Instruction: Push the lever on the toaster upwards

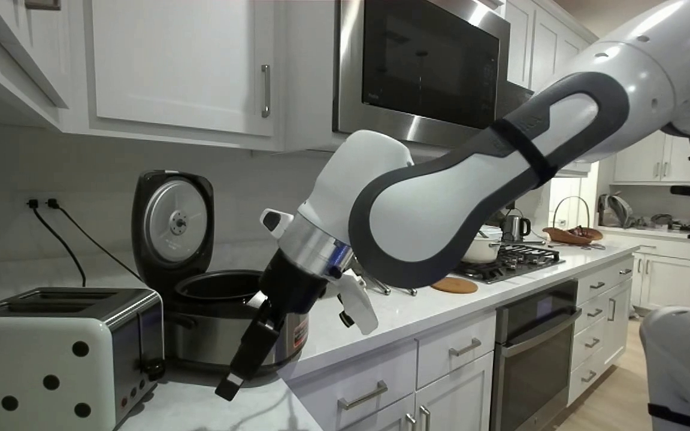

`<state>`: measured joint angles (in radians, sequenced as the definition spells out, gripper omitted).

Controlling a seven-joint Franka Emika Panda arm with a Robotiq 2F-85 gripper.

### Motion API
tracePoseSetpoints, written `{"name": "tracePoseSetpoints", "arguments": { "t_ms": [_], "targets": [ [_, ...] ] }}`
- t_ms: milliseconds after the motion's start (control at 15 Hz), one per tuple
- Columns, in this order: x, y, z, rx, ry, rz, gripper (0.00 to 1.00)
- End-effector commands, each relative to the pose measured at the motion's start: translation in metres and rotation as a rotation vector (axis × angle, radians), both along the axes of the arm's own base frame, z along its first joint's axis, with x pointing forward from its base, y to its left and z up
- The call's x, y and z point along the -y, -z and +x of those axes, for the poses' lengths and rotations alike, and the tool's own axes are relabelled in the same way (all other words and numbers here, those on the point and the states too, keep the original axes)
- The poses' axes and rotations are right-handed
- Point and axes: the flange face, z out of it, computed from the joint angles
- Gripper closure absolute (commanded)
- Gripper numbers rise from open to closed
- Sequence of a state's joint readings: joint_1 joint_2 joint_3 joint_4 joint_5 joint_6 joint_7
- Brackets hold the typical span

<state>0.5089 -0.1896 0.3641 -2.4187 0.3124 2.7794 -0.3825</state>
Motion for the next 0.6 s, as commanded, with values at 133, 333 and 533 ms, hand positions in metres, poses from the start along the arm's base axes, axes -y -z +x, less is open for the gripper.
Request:
{"name": "tracePoseSetpoints", "arguments": {
  "t_ms": [133, 333, 533],
  "targets": [
    [-0.0025, 0.008, 0.0019, 0.003, -0.007, -0.009, 0.0],
    [-0.0026, 0.0079, 0.0019, 0.004, -0.007, -0.009, 0.0],
    [-0.0027, 0.0078, 0.0019, 0.005, -0.008, -0.009, 0.0]
  ]
}}
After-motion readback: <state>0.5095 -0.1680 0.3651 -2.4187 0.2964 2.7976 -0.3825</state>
